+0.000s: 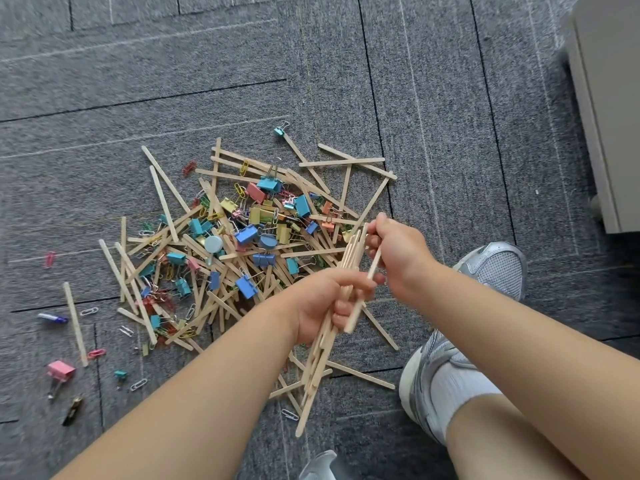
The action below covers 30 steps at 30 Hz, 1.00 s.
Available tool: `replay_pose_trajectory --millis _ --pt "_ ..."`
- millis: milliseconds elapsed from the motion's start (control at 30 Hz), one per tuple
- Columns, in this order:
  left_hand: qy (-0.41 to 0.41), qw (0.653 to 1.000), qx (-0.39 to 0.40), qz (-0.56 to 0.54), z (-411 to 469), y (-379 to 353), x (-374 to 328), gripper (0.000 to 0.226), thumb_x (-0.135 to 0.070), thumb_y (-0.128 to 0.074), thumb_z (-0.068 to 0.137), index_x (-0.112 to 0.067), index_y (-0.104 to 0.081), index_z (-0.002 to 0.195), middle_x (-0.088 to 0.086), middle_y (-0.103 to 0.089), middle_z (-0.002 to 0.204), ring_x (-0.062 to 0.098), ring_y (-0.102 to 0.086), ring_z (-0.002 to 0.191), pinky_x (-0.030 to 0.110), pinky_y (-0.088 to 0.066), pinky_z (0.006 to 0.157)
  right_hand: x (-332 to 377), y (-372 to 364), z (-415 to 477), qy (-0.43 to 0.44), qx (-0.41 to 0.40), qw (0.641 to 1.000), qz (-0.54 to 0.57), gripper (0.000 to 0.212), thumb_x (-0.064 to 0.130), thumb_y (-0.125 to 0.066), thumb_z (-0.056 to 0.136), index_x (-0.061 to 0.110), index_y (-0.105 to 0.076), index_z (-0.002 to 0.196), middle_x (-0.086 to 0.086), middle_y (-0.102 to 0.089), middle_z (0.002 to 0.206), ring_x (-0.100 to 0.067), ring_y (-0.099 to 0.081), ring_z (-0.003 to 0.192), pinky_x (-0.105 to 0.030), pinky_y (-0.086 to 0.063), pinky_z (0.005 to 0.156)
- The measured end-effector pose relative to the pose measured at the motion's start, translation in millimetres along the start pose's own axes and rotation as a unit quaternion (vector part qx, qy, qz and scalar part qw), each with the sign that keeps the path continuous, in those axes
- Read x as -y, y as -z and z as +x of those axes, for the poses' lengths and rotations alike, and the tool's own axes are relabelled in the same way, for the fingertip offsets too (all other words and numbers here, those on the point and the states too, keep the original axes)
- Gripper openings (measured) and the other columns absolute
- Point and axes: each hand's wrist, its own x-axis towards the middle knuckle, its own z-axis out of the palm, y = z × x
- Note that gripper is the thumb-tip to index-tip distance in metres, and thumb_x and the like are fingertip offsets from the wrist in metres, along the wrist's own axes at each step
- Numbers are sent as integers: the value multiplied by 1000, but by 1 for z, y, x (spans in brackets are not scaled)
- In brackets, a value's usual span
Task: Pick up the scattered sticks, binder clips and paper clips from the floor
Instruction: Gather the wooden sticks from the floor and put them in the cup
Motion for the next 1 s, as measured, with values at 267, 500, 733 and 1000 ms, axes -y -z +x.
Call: replay_pose_trajectory --millis 267,500,733,1000 --pt "52 988 -86 117 1 20 8 16 -22 -55 93 -13 -49 81 -6 -36 52 6 -31 40 14 -26 38 -59 12 6 112 26 848 -517 46 55 -34 96 13 -50 87 -4 -58 84 -22 -53 71 -38 -45 66" --pt "-12 982 -182 -48 -6 40 33 30 -29 -59 90 -8 -47 107 0 -48 60 9 -45 44 16 -41 37 -65 10 2 180 66 707 -681 44 51 -53 89 12 -43 106 -6 -52 104 -24 -56 92 -35 -44 71" --pt "-69 965 -246 -56 1 43 28 30 -32 -62 89 -10 -52 108 -4 -45 60 4 -30 40 15 -26 32 -60 8 9 168 101 704 -683 9 14 -45 96 8 -48 101 -11 -56 103 -28 -59 88 -32 -43 66" --pt "-129 959 -248 -53 8 31 1 37 -29 -73 80 -12 -59 110 2 -58 88 3 -28 42 14 -26 34 -48 17 -2 132 203 876 -417 18 19 -49 93 16 -47 75 3 -49 67 -14 -40 57 -27 -35 52"
